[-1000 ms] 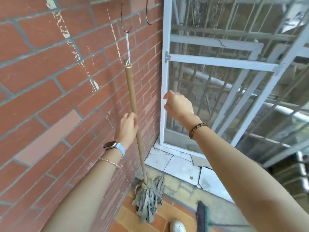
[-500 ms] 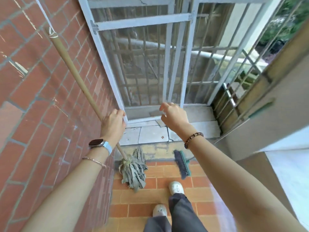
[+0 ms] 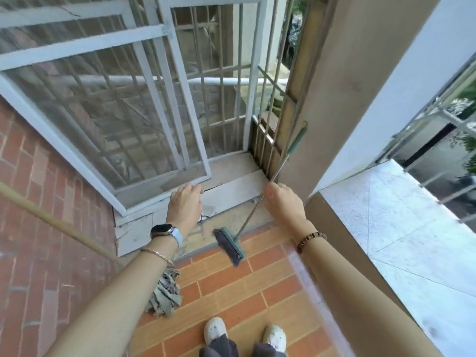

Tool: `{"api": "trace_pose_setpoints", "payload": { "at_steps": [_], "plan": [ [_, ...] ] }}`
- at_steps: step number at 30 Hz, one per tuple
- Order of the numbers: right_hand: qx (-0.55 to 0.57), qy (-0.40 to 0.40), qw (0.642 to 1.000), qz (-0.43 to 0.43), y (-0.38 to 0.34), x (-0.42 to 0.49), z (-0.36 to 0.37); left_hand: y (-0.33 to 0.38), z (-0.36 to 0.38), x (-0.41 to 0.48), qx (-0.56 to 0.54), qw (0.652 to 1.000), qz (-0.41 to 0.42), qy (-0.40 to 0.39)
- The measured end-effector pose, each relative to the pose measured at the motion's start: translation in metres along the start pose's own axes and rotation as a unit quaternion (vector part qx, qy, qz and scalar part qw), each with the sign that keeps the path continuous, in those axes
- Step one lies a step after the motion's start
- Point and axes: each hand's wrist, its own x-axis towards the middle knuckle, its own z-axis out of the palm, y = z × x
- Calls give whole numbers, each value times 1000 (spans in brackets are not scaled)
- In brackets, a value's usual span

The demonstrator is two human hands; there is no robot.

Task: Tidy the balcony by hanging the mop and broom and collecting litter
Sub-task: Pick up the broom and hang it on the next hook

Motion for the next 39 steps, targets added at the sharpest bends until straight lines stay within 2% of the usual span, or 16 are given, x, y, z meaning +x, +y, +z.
{"api": "trace_pose_setpoints", "payload": {
  "at_steps": [6, 9, 16, 26, 39],
  "plan": [
    [24, 17, 997, 78, 93, -14, -29, 84, 40, 18, -41, 999, 14, -12],
    [37, 17, 995, 89, 129, -14, -36, 113, 57, 26, -51, 999, 13, -7],
    [51, 1, 991, 125, 167, 12, -36, 145, 83, 54, -40, 999, 19, -23],
    [134, -14, 979, 155, 204, 127, -2, 141, 157, 173, -61, 996, 21, -66],
    [278, 58, 927, 243, 253, 309, 93, 147, 294, 309, -137, 982, 16, -129]
  ]
}}
